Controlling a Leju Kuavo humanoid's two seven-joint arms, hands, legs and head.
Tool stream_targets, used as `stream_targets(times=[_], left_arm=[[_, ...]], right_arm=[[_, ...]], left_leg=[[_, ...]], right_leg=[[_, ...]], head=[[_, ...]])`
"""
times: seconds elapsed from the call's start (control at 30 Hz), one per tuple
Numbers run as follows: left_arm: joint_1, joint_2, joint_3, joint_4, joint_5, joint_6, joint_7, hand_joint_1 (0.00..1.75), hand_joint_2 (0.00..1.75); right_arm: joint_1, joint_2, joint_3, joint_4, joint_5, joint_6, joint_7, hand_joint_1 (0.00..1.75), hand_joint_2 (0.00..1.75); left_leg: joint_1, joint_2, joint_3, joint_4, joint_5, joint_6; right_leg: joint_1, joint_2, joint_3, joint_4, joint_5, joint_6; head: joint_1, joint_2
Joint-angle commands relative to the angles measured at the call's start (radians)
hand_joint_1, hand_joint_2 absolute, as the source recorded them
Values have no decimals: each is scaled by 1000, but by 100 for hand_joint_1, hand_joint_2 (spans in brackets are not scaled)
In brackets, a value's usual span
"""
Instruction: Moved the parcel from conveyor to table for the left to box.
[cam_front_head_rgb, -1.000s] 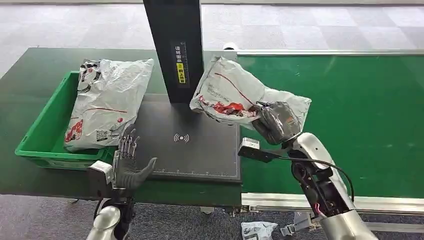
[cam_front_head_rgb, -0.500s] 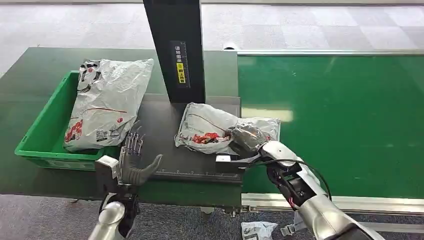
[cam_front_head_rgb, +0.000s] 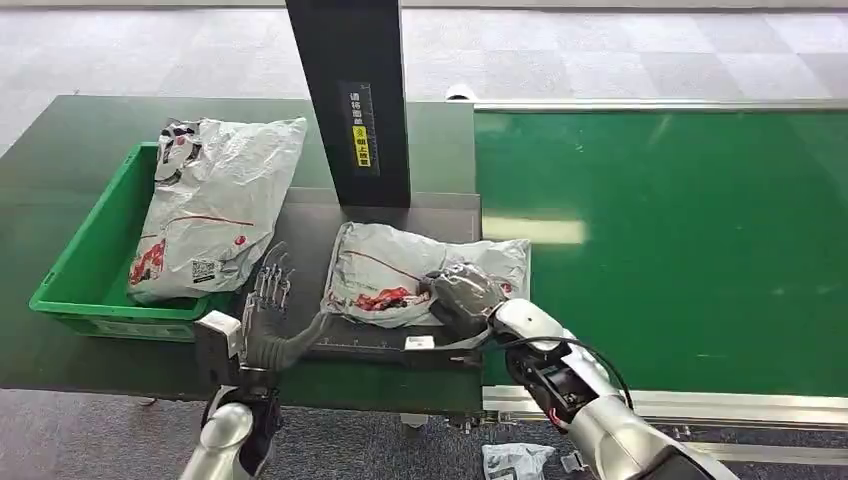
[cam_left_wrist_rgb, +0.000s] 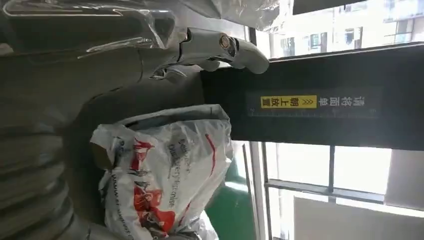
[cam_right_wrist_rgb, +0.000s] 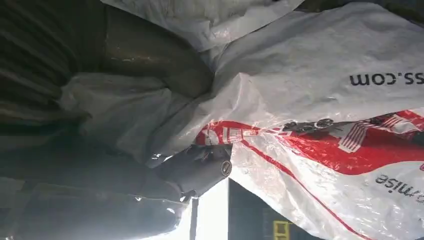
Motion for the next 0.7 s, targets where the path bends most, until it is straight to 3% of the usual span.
stream_targets(times=[0.03,0.27,0.3,0.33,0.7], left_arm=[[-88,0,-31,133,11,-15,-4,0,175],[-105,7,-52,158,25,-20,-22,0,175],[-108,8,-50,162,27,-20,-22,0,175],[-110,8,-49,164,27,-20,-22,0,175],[-129,-1,-45,184,30,-25,-23,0,175]], right_arm=[[-22,66,75,118,8,12,-19,175,175],[-47,72,17,206,-31,-12,24,175,175],[-47,72,18,207,-23,-22,36,21,175],[-45,74,11,208,-28,-22,38,0,175],[-36,60,-112,173,-111,-87,-15,0,175]], left_leg=[[0,-1,2,-1,0,0],[0,-2,2,-1,0,0],[0,-2,2,-1,0,0],[0,-2,3,-1,0,0],[0,-3,3,-1,1,1]], right_leg=[[0,-1,2,-1,0,0],[0,-2,3,-1,0,0],[0,-2,3,-1,0,0],[0,-2,4,-2,0,0],[0,-3,4,-1,0,0]], head=[[0,0],[0,0],[0,0],[0,0],[0,0]])
